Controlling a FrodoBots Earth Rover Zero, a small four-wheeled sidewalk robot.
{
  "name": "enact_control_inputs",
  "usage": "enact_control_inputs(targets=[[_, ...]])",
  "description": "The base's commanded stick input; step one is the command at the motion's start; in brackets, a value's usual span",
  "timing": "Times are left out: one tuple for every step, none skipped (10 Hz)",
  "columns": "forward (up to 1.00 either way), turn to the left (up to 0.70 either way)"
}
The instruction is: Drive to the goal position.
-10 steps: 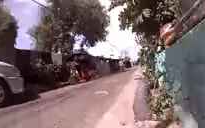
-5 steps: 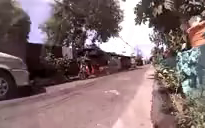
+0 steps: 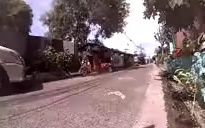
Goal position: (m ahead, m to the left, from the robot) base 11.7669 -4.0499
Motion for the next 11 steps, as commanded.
enact_control_inputs(targets=[[0.7,-0.27],[0.7,-0.27],[0.7,-0.27],[0.7,-0.27],[0.7,-0.27],[0.7,-0.27],[0.7,-0.27],[0.7,-0.27],[0.7,-0.16],[0.7,-0.03],[0.7,-0.09]])
